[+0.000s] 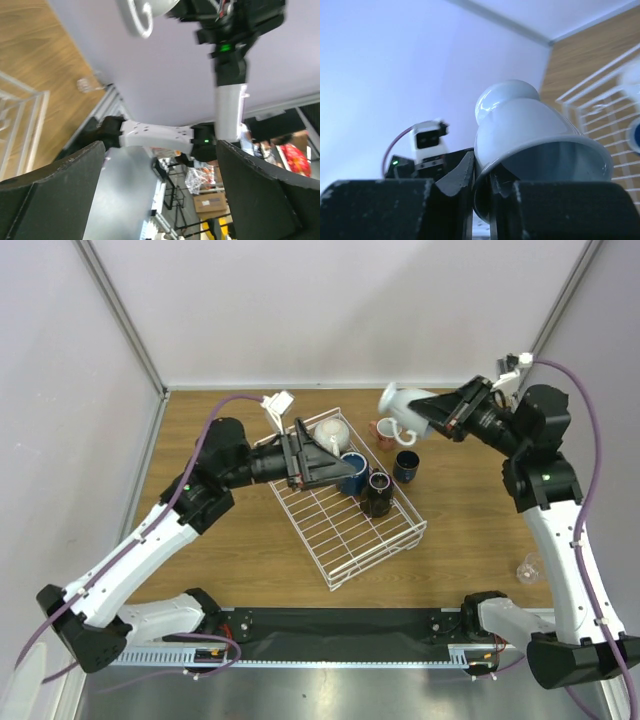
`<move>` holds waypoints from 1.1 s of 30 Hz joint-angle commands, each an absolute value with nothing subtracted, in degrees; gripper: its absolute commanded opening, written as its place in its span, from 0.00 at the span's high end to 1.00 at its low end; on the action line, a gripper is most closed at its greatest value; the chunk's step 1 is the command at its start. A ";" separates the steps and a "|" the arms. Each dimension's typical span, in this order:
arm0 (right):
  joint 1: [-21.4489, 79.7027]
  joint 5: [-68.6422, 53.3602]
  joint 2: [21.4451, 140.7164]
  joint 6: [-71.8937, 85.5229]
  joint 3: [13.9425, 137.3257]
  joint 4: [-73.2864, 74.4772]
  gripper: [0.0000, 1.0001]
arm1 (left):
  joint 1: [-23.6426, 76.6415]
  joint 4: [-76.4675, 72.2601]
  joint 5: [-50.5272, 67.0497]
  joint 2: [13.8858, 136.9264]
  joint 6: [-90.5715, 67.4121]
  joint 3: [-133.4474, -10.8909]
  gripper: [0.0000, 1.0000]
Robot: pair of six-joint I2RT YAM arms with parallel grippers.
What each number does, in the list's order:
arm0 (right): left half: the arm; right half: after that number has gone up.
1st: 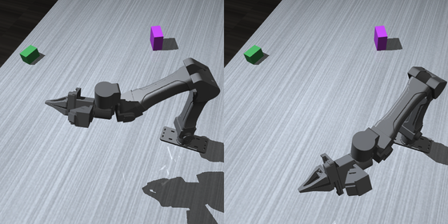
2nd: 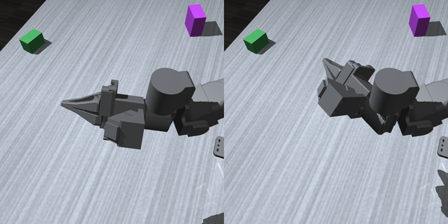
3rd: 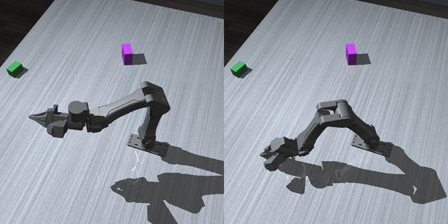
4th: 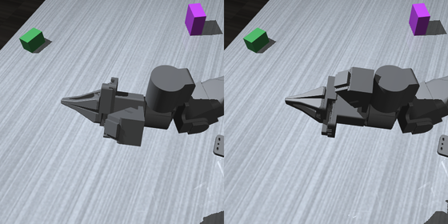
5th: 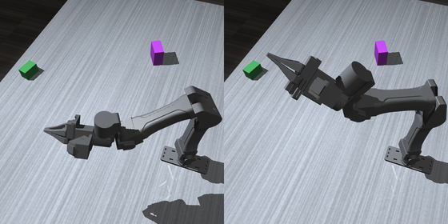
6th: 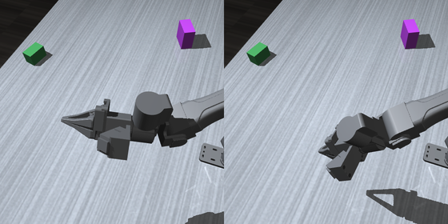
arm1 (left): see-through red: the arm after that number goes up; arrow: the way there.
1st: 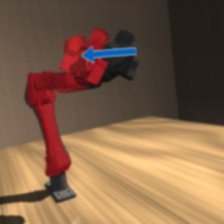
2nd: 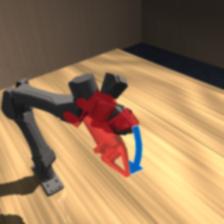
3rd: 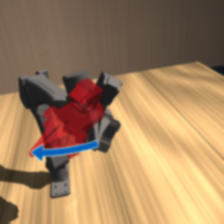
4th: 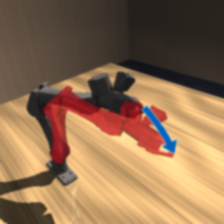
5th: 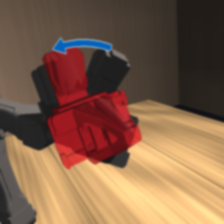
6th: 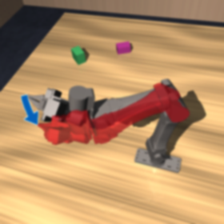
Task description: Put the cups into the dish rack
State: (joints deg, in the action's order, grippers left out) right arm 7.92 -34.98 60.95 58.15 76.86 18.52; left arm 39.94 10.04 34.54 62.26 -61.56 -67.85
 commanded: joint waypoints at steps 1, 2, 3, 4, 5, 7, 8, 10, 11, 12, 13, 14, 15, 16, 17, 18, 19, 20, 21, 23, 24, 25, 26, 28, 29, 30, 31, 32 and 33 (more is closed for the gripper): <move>12.63 -41.22 59.33 72.14 73.48 -5.60 1.00 | 43.67 -1.74 30.33 63.37 -67.14 -68.91 0.00; 13.61 -41.05 59.07 73.81 72.17 -7.36 1.00 | 44.12 -3.32 29.10 63.54 -68.80 -68.56 0.00; 14.93 -40.44 58.80 74.09 71.72 -9.99 1.00 | 44.47 -4.38 28.57 63.81 -69.60 -68.38 0.00; 15.90 -39.91 58.28 73.92 71.37 -10.37 1.00 | 45.17 -6.48 27.87 63.81 -70.13 -68.03 0.01; 17.82 -39.47 58.18 73.83 71.02 -10.63 1.00 | 45.35 -7.03 27.17 63.98 -70.66 -68.03 0.01; 18.89 -39.20 58.01 76.54 69.18 -14.22 1.00 | 46.05 -5.20 25.14 64.42 -69.97 -69.43 0.02; 19.51 -38.68 57.57 77.42 68.65 -15.28 1.00 | 46.23 -4.75 24.44 64.51 -68.92 -69.78 0.03; 21.09 -37.53 57.22 80.15 67.06 -18.18 1.00 | 46.58 -4.31 22.16 64.16 -68.47 -69.87 0.06; 21.62 -37.27 57.22 80.59 66.89 -18.45 1.00 | 46.58 -4.83 21.80 63.99 -67.77 -69.79 0.08; 22.75 -36.74 57.22 81.03 66.88 -19.07 1.00 | 46.67 -5.09 21.62 63.81 -67.24 -69.79 0.10; 23.29 -36.39 57.22 81.73 66.80 -19.77 1.00 | 46.84 -4.75 20.93 64.16 -66.80 -70.39 0.12; 23.90 -36.04 57.39 81.91 66.88 -20.12 1.00 | 46.85 -3.18 20.92 64.33 -66.10 -70.84 0.12; 25.21 -35.34 57.39 81.83 67.06 -20.30 1.00 | 46.76 -2.90 21.00 64.68 -65.83 -71.27 0.13; 25.66 -35.07 57.57 81.39 67.58 -20.22 1.00 | 46.84 -2.90 21.01 64.95 -65.74 -71.89 0.17; 26.10 -35.07 57.66 81.13 67.76 -20.04 1.00 | 46.93 -3.16 20.92 65.13 -66.09 -71.89 0.19; 26.45 -35.24 58.09 81.04 67.94 -19.52 1.00 | 46.93 -3.69 20.83 65.13 -66.09 -71.89 0.21; 27.15 -35.24 58.10 80.77 67.94 -19.51 1.00 | 46.93 -3.52 20.48 65.13 -66.18 -72.16 0.26; 27.51 -35.07 58.18 80.51 67.77 -19.51 1.00 | 46.93 -3.25 20.30 65.39 -65.92 -72.42 0.29; 27.86 -34.89 58.27 80.25 67.68 -19.16 1.00 | 46.93 -2.21 20.13 65.39 -65.66 -72.77 0.32; 28.74 -34.80 58.36 79.63 67.50 -18.81 1.00 | 46.93 -1.50 18.90 65.13 -65.04 -72.95 0.44; 28.83 -34.54 58.27 79.54 67.50 -18.29 1.00 | 47.02 -0.45 18.37 64.87 -64.78 -72.86 0.50; 29.09 -34.54 58.18 79.37 67.59 -17.93 1.00 | 46.93 0.08 17.85 64.60 -64.51 -73.12 0.61; 29.18 -34.63 58.27 79.28 67.50 -17.67 1.00 | 47.02 1.57 17.32 64.60 -63.82 -73.12 0.67; 29.27 -34.63 58.45 79.01 67.50 -17.40 1.00 | 47.02 2.72 17.05 64.51 -63.46 -72.95 0.86; 29.27 -34.80 58.62 79.01 67.50 -17.32 1.00 | 46.93 3.07 16.35 64.51 -63.28 -72.86 1.00; 29.18 -35.24 58.88 78.75 67.76 -17.05 1.00 | 46.93 3.25 15.74 64.25 -63.02 -72.51 1.00; 29.01 -35.51 59.23 77.97 68.20 -15.66 1.00 | 46.93 3.86 15.30 63.99 -62.15 -72.51 1.00; 27.79 -35.77 59.67 76.57 69.42 -7.29 0.94 | 46.93 5.78 14.34 63.98 -61.18 -72.86 1.00; 26.56 -35.34 59.94 73.68 73.35 -0.77 0.49 | 46.85 8.76 11.37 64.07 -59.87 -73.73 1.00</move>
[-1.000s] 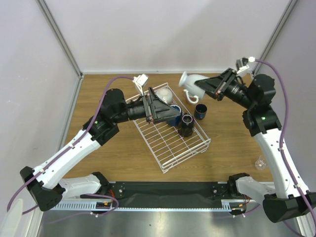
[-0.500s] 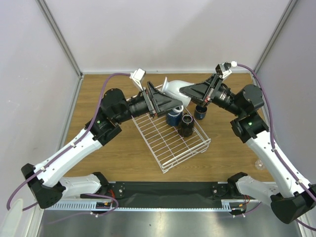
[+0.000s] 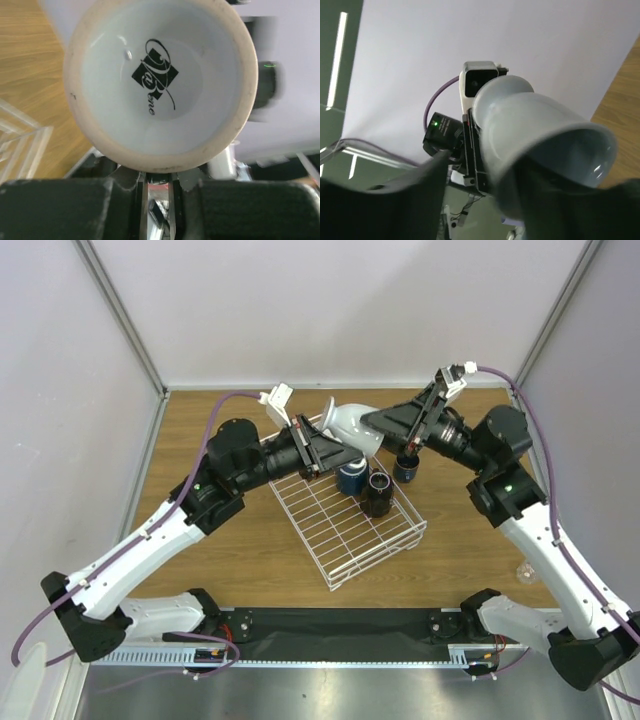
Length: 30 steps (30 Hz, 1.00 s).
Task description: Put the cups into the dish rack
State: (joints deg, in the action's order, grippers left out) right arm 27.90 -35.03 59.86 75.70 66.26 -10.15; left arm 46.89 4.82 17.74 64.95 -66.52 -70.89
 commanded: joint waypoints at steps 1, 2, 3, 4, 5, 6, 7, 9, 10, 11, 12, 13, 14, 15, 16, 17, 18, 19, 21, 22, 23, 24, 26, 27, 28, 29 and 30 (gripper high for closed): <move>25.32 -34.55 60.46 67.13 76.17 7.30 0.32 | 46.85 12.01 9.42 64.42 -58.20 -76.26 1.00; 23.92 -33.15 61.69 63.32 78.55 22.61 0.18 | 46.85 18.83 7.58 64.77 -54.18 -77.68 1.00; 20.16 -30.87 62.31 60.32 80.49 28.85 0.01 | 46.85 21.42 3.73 65.12 -52.14 -79.70 1.00; 18.39 -30.59 62.92 55.33 82.77 33.27 0.00 | 46.76 24.32 1.69 65.65 -50.38 -80.50 1.00; 16.19 -30.41 63.71 53.28 83.40 40.88 0.00 | 46.76 27.48 0.10 65.92 -47.23 -80.94 1.00; 12.87 -29.54 64.16 51.70 83.93 44.35 0.00 | 46.76 28.81 -2.52 66.18 -45.46 -81.47 1.00; 11.27 -29.36 64.42 47.94 84.20 46.99 0.00 | 46.76 30.05 -6.64 66.44 -41.96 -81.65 1.00; 7.67 -30.05 64.77 44.67 84.11 52.19 0.00 | 46.67 33.65 -11.40 67.76 -38.86 -81.39 1.00; 6.86 -30.06 64.78 43.52 84.02 53.25 0.00 | 46.76 34.18 -15.60 68.29 -37.19 -80.78 1.00; 5.99 -30.15 64.51 41.68 83.68 54.57 0.00 | 46.58 34.45 -17.12 68.73 -34.57 -79.99 1.00; 4.85 -30.58 64.25 40.96 83.58 55.02 0.00 | 46.32 33.58 -18.27 69.43 -33.41 -77.46 1.00; 3.27 -30.85 64.34 40.35 83.50 55.37 0.00 | 45.62 32.44 -19.24 69.96 -31.14 -75.95 1.00; 2.29 -31.63 64.51 39.38 83.50 55.98 0.00 | 45.09 31.47 -19.86 70.40 -30.42 -74.72 1.00; 1.68 -31.99 64.86 38.94 83.58 56.16 0.00 | 43.70 29.46 -20.04 71.71 -29.80 -72.53 1.00; 0.63 -32.43 65.21 38.59 83.67 56.34 0.00 | 43.25 28.83 -20.74 72.41 -28.84 -71.73 1.00; 0.44 -32.69 65.65 38.24 84.19 56.86 0.00 | 42.98 28.22 -23.35 73.47 -28.13 -71.02 1.00; 0.44 -32.70 66.18 38.23 84.55 56.87 0.00 | 42.46 26.82 -24.16 75.13 -27.25 -69.71 1.00; 0.44 -32.96 67.14 38.32 84.81 56.87 0.00 | 42.19 25.33 -24.87 76.45 -25.77 -69.44 1.00; 0.44 -33.14 68.46 37.80 86.73 56.78 0.01 | 41.31 23.30 -26.45 79.78 -24.18 -69.00 1.00; 0.44 -33.05 69.16 37.53 87.79 57.04 0.01 | 40.96 22.33 -26.72 80.94 -23.56 -68.82 1.00; 0.44 -32.44 70.56 37.27 88.76 57.39 0.01 | 40.35 22.50 -26.54 82.08 -23.73 -69.08 1.00; 0.44 -32.34 71.27 37.00 90.60 57.48 0.01 | 39.38 22.67 -26.02 83.39 -24.17 -69.52 1.00; -1.21 -32.60 73.11 36.91 91.93 57.22 0.01 | 38.85 21.19 -25.49 86.39 -24.00 -69.35 1.00; -1.32 -32.52 73.73 37.00 92.46 57.22 0.01 | 38.59 20.83 -25.66 87.18 -23.73 -69.26 1.00; -1.58 -32.61 74.18 36.91 93.07 57.13 0.01 | 38.58 20.66 -25.93 89.10 -23.21 -69.26 1.00; -1.76 -32.61 74.96 36.74 93.42 57.04 0.01 | 38.58 20.05 -26.01 89.90 -22.86 -69.26 1.00; -2.11 -32.61 75.32 36.65 93.60 57.22 0.01 | 38.50 19.60 -26.19 90.78 -22.59 -69.08 1.00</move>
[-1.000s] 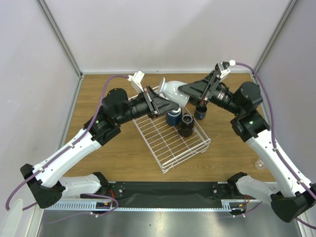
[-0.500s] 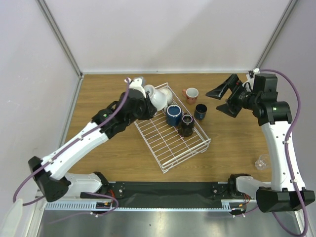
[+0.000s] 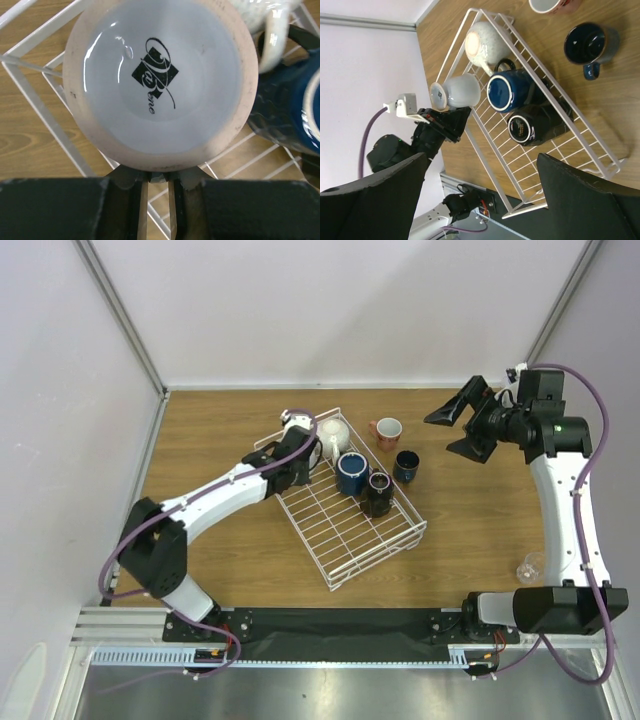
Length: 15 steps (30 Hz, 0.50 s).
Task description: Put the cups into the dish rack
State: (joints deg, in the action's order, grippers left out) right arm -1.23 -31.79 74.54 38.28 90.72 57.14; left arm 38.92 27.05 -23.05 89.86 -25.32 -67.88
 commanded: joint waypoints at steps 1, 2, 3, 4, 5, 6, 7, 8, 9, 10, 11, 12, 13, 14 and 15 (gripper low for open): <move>-2.28 -32.52 75.58 36.39 93.95 57.39 0.01 | 38.32 19.34 -26.10 91.66 -22.41 -69.00 1.00; -2.46 -32.52 75.93 36.30 94.13 57.48 0.01 | 38.15 19.07 -25.93 93.06 -22.41 -69.08 1.00; -2.72 -32.52 76.37 36.30 94.30 57.31 0.01 | 37.80 18.64 -25.67 93.86 -22.41 -69.08 1.00; -2.81 -32.52 76.64 36.30 94.31 57.30 0.01 | 37.71 17.94 -25.49 94.30 -22.33 -68.82 1.00; -2.90 -32.52 76.73 36.39 94.22 57.22 0.01 | 37.44 17.23 -25.14 95.35 -22.15 -68.64 1.00; -3.07 -32.43 77.08 36.30 94.22 57.30 0.01 | 37.01 16.62 -25.05 95.97 -22.06 -68.64 1.00; -3.25 -32.26 77.17 36.30 94.13 57.30 0.01 | 36.74 16.35 -25.14 96.32 -21.97 -68.73 1.00; -3.34 -32.17 77.25 36.30 94.04 57.22 0.01 | 36.56 16.17 -25.31 96.85 -21.89 -68.82 1.00; -3.43 -32.08 77.52 36.39 93.96 57.22 0.01 | 36.04 15.91 -25.31 97.55 -21.80 -68.99 1.00; -3.51 -32.08 77.78 36.39 93.96 57.04 0.01 | 35.77 15.56 -25.14 97.91 -21.80 -68.91 1.00; -3.52 -32.08 77.96 36.39 93.61 57.04 0.01 | 35.60 15.47 -25.14 98.08 -21.97 -68.99 1.00; -3.52 -32.17 78.13 36.47 93.43 56.87 0.01 | 35.16 15.12 -25.14 98.43 -21.97 -68.73 1.00; -3.52 -32.17 78.48 36.47 93.17 56.87 0.01 | 34.98 14.51 -25.22 98.44 -21.71 -68.56 1.00; -3.52 -32.43 78.83 36.65 93.08 56.69 0.01 | 34.89 14.07 -25.40 98.52 -21.45 -68.47 1.00; -3.43 -32.52 79.01 36.65 92.64 56.52 0.02 | 34.54 13.63 -25.49 98.61 -21.27 -68.29 1.00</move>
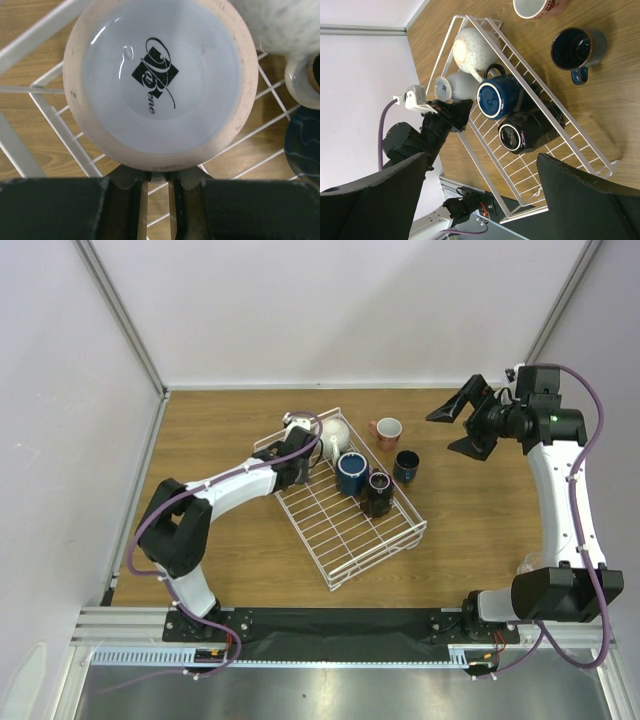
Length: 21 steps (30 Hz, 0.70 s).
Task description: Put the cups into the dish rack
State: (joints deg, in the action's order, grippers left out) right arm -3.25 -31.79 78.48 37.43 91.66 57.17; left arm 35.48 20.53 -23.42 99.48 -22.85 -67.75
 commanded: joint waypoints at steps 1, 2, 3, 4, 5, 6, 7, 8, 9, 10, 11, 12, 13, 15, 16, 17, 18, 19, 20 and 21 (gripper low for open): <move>-3.43 -32.43 79.27 36.65 92.46 56.17 0.01 | 34.28 13.45 -25.31 98.96 -21.27 -68.29 1.00; -3.25 -32.43 79.71 36.74 92.29 56.08 0.02 | 34.10 12.93 -25.23 99.14 -21.18 -68.47 1.00; -2.90 -32.26 79.98 36.83 92.20 55.90 0.01 | 33.84 12.66 -24.79 99.31 -21.09 -68.64 1.00; -2.73 -32.08 80.15 36.91 91.94 55.64 0.01 | 33.58 12.31 -24.61 99.93 -20.75 -68.82 1.00; -2.46 -31.99 80.59 36.91 91.85 55.37 0.02 | 33.49 12.57 -24.52 100.11 -20.74 -69.17 1.00; -1.94 -31.73 80.94 37.09 91.85 55.20 0.01 | 33.31 12.57 -24.61 100.28 -20.74 -70.21 1.00; -1.76 -31.73 81.21 37.09 91.85 55.02 0.01 | 33.14 12.31 -24.35 100.28 -20.48 -70.49 1.00; -1.50 -31.64 81.56 37.09 91.93 54.93 0.01 | 32.96 11.52 -24.00 100.37 -20.39 -70.75 1.00; -1.06 -31.55 82.08 37.26 92.02 54.76 0.01 | 32.44 11.77 -23.47 100.81 -20.56 -71.71 1.00; -0.88 -31.55 82.44 37.53 92.20 54.41 0.02 | 32.00 12.39 -21.99 101.42 -20.83 -72.59 1.00; -0.62 -31.47 82.70 37.70 92.28 54.06 0.02 | 31.82 13.09 -21.54 102.82 -21.00 -73.47 1.00; -0.35 -31.46 83.40 37.97 92.63 53.53 0.02 | 31.64 14.31 -21.36 103.27 -21.18 -74.87 1.00; -0.18 -31.38 83.84 38.14 93.25 53.35 0.01 | 31.73 14.50 -21.18 103.71 -21.09 -75.23 1.00; -0.18 -30.85 85.68 38.41 94.48 53.43 0.01 | 31.64 14.76 -21.01 104.24 -21.09 -75.50 1.00; 1.04 -29.63 86.39 38.41 95.18 53.70 0.02 | 31.64 14.94 -20.74 104.33 -21.18 -75.50 1.00; 1.58 -28.14 87.27 38.58 96.84 54.14 0.02 | 31.55 15.38 -20.74 104.59 -21.27 -75.50 1.00; 2.02 -26.38 88.75 38.76 97.81 54.58 0.03 | 31.38 16.42 -20.74 104.85 -21.53 -75.67 1.00; 2.89 -22.10 89.73 38.67 98.78 55.89 0.05 | 31.29 17.13 -20.74 105.03 -21.79 -75.76 0.98; 3.34 -20.32 90.61 38.67 99.57 56.51 0.07 | 31.12 17.57 -20.66 105.20 -22.06 -75.94 0.84; 3.60 -18.82 91.40 38.67 100.80 56.86 0.08 | 30.77 18.01 -20.57 105.38 -22.32 -75.94 0.73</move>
